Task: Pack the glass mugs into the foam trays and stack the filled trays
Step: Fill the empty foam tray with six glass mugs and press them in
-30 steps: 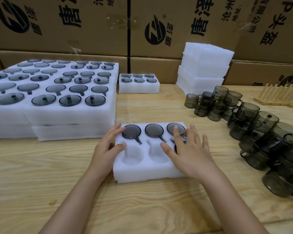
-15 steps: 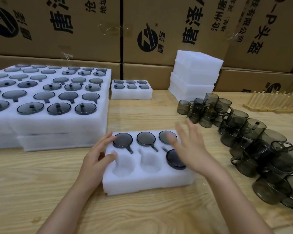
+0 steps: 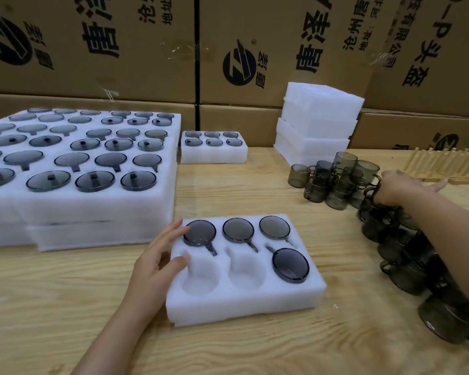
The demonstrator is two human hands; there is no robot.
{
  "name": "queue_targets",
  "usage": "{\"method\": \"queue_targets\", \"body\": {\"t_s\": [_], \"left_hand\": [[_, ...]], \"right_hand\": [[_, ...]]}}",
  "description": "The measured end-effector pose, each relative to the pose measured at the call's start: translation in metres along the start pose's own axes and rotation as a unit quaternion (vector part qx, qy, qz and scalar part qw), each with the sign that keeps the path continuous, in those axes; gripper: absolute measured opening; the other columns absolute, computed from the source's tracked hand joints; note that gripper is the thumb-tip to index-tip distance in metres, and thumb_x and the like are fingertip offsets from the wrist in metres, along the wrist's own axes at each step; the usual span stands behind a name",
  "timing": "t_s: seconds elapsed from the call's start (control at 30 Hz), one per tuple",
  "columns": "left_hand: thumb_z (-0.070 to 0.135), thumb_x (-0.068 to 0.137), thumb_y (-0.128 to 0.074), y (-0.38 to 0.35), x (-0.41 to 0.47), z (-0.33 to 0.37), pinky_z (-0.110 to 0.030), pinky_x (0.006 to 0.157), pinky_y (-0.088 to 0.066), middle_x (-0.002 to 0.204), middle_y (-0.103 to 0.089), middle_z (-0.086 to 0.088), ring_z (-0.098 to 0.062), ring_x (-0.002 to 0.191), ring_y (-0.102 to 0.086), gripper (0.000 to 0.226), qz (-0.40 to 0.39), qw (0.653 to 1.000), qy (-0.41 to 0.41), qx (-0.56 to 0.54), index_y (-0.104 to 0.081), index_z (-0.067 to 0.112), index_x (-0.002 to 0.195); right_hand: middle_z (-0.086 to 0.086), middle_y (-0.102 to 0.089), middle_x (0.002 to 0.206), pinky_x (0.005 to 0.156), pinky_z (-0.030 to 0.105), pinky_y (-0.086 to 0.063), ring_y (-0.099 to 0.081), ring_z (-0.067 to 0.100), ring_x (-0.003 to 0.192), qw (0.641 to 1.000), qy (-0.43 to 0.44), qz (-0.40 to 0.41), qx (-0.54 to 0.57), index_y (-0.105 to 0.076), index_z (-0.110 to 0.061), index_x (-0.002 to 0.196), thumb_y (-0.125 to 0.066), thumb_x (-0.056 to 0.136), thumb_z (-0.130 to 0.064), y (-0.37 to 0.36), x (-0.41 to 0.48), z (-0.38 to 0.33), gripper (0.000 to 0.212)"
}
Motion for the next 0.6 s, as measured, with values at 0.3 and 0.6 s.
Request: {"method": "queue_targets", "body": {"t_s": [0.3,0.6], "left_hand": [[0.021,0.069,-0.059,0.0,-0.001,0.002,-0.045,0.103,-0.042,0.131,-0.05,0.035,-0.01,0.128,-0.048,0.048,0.003,1.0,0.01,-0.007,-0.065,0.031,0.116],[0.019,0.07,-0.062,0.0,0.0,0.002,-0.031,0.096,-0.044,0.132,-0.049,0.035,-0.001,0.128,-0.046,0.048,0.009,1.0,0.011,-0.013,-0.065,0.032,0.115]], "right_hand": [[0.025,-0.041,0.133,0.111,0.06,-0.021,-0.035,0.043,0.127,0.996,0.031,0.043,0.074,-0.047,-0.012,0.131,-0.069,0.083,-0.028,0.001,0.014,0.004,0.055],[0.008,-0.05,0.105,0.067,0.037,-0.048,-0.051,0.025,0.09,0.935,0.186,0.193,0.234,-0.047,-0.012,0.108,-0.077,0.071,-0.045,0.037,-0.059,-0.034,0.058]]}}
Point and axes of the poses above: each hand's wrist, its own x-axis towards the middle knuckle, its own y-axis out of the back of the hand, z = x × y, the point moved 3 cm from there along x, towards the middle knuckle
